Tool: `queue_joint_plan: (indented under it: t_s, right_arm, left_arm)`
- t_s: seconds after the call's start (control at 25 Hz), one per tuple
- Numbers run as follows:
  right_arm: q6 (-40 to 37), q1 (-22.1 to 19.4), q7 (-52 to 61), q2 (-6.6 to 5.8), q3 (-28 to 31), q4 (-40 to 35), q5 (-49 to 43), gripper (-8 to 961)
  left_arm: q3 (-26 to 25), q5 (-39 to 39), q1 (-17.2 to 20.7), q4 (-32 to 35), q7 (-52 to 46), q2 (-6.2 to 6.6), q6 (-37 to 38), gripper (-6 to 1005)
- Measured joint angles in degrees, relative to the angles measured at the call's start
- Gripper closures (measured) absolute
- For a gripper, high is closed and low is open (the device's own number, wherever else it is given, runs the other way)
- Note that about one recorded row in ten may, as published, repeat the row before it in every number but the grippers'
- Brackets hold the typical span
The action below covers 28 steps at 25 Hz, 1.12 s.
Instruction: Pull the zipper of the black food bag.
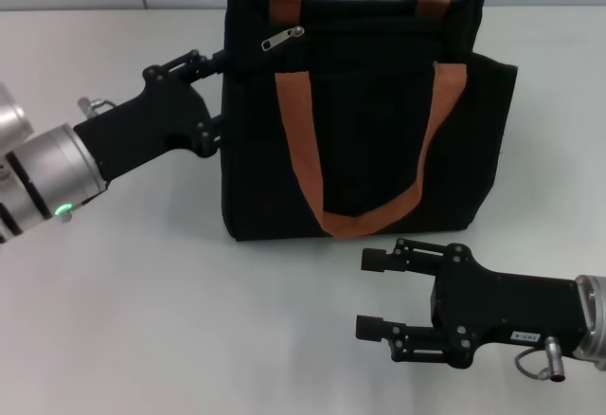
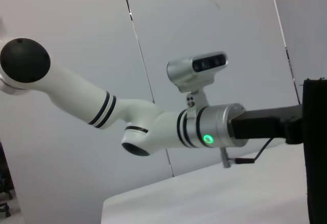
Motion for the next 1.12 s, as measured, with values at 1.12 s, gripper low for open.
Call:
queue_joint_plan:
  t_s: [1.12]
  right_arm:
    - [0.1, 0.1, -2.2, 0.01, 0.1, 1.2, 1.7, 215]
  left_arm:
    - [2.3, -4.1, -0.9, -1.8, -0.1, -0.01, 1.6, 661]
